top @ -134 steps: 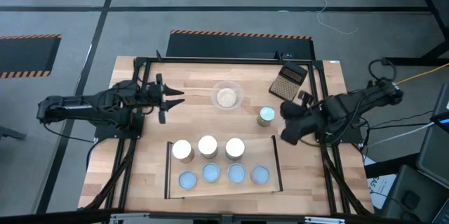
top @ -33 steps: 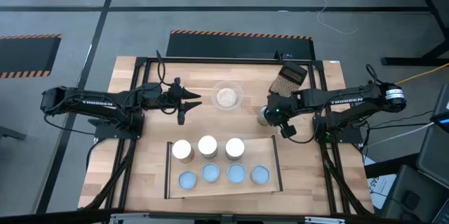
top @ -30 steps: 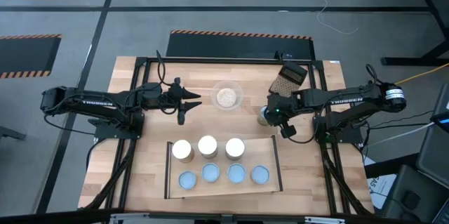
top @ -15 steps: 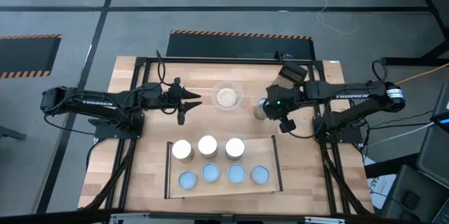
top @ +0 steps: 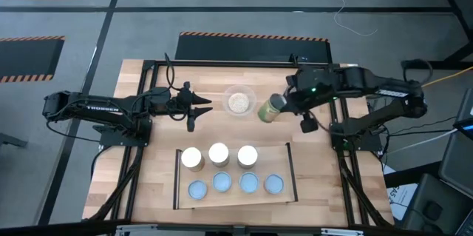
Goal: Pick and place cans onto a shelf
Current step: Put the large canned oranges on the shelf
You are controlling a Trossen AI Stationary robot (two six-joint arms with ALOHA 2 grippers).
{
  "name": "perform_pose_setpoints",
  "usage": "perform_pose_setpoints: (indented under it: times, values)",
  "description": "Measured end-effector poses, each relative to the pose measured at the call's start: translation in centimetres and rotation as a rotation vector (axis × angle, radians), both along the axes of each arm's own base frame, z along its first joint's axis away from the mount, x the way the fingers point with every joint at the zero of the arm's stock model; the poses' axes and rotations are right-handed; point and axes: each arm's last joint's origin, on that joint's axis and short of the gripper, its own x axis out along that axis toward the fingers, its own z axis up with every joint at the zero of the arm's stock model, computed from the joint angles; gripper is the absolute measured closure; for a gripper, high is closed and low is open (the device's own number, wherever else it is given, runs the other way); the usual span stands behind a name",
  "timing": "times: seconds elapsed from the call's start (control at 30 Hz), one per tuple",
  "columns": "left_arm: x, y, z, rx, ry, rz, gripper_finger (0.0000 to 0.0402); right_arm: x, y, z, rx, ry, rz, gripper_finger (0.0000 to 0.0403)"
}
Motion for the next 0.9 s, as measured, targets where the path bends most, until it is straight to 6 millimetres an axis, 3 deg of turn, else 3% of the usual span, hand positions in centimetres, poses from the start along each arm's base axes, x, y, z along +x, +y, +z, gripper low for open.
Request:
perform_pose_setpoints:
  times: [0.17, 0.37, 0.57, 0.9]
  values:
    - [0.0, 0.0, 0.0, 0.000, 0.000, 0.000, 0.0280, -0.4, 1.6, 1.8, 0.092, -0.058, 0.121, 0.0403]
    - [0.0, 0.0, 0.0, 0.000, 0.000, 0.000, 0.0280, -0.7, 4.2, 1.8, 0.139, -0.043, 0.190, 0.0403]
    - [0.0, 0.0, 0.0, 0.000, 0.000, 0.000, 0.0280, -0.3, 6.8, 1.2, 0.173, 0.006, 0.245, 0.0403]
    - [0.0, 0.0, 0.0, 0.000, 0.002, 0.000, 0.0280, 2.0, 9.4, -1.3, 0.141, 0.112, 0.286, 0.0403]
